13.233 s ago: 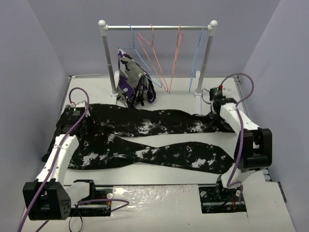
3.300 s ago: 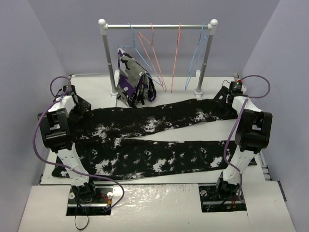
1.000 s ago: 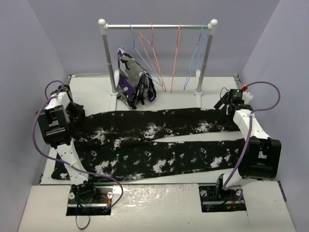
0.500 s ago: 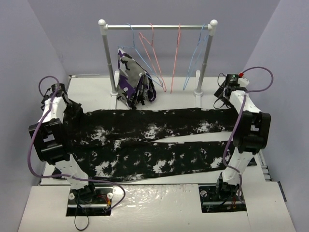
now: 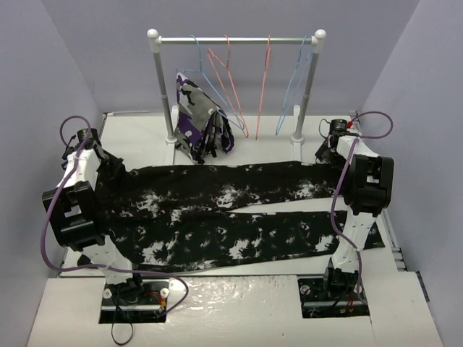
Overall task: Place the trousers on the hanger
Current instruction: Fold the trousers at the center of the board.
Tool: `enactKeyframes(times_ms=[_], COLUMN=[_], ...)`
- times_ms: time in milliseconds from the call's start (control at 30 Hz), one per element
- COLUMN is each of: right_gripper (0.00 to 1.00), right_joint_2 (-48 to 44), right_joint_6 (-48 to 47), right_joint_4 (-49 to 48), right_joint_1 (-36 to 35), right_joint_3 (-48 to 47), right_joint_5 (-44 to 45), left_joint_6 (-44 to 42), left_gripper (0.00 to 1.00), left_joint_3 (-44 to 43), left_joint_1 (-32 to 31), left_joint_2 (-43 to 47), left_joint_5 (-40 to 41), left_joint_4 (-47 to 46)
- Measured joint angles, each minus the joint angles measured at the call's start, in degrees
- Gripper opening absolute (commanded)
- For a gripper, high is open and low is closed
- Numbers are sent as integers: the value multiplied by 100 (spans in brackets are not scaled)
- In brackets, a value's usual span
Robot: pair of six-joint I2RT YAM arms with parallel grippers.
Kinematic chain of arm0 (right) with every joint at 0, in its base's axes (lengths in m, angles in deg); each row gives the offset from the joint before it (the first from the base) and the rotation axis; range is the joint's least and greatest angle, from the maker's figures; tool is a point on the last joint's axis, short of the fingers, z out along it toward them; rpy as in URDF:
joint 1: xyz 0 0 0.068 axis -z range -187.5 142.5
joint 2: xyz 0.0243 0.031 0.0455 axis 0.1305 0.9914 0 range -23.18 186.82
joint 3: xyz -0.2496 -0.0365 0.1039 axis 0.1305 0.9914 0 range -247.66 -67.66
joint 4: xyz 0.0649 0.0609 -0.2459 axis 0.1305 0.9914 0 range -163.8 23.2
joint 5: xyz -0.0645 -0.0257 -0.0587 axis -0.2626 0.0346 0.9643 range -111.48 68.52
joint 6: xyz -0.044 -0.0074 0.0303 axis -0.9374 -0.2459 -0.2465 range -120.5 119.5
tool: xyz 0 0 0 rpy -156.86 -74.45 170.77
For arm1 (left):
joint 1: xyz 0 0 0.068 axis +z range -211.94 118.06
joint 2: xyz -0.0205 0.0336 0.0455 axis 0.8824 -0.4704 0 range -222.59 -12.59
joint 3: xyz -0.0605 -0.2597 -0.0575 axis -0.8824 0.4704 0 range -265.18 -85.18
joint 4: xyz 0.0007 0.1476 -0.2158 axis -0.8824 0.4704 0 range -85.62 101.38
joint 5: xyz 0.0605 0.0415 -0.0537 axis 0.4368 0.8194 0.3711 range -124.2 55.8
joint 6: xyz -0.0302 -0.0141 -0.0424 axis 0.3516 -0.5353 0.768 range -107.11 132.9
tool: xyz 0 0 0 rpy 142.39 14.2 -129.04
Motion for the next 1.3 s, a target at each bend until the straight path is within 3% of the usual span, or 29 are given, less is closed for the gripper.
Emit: enactKeyframes(times_ms=[67,300,367,700,1033,1167,1300], right_gripper=[59,10,0,0,0,0,0], right_joint_2=[4,7,7,-9,-477,-920,-1544], right_joint_6=[-1,1,14,34,170,167,164], right_joint_4=[4,23,30,188,371,380,324], right_joint_1=[-3,-33,-33,92,607,725,779], right_joint_3=[-15,-16,-21,-230,-1283,-1141,-368], right_joint_5=[-44,-134,-193,-517,-1242,-1296,-1232], left_joint_6=[-18,-56,-72,-183,-21,23,55], left_gripper=[0,0,0,0,0,0,0], left_joint_3=[0,-10,-64,-1017,-2820,-2618,-1832], left_joint_1=[1,2,2,3,-7,-5,94], left_joint_2=[2,20,20,-6,-288,-286,-104], left_joint_5=[-12,-35,-34,-239,-793,-885,-930], left_joint_4=[2,20,68,433,617,571,335])
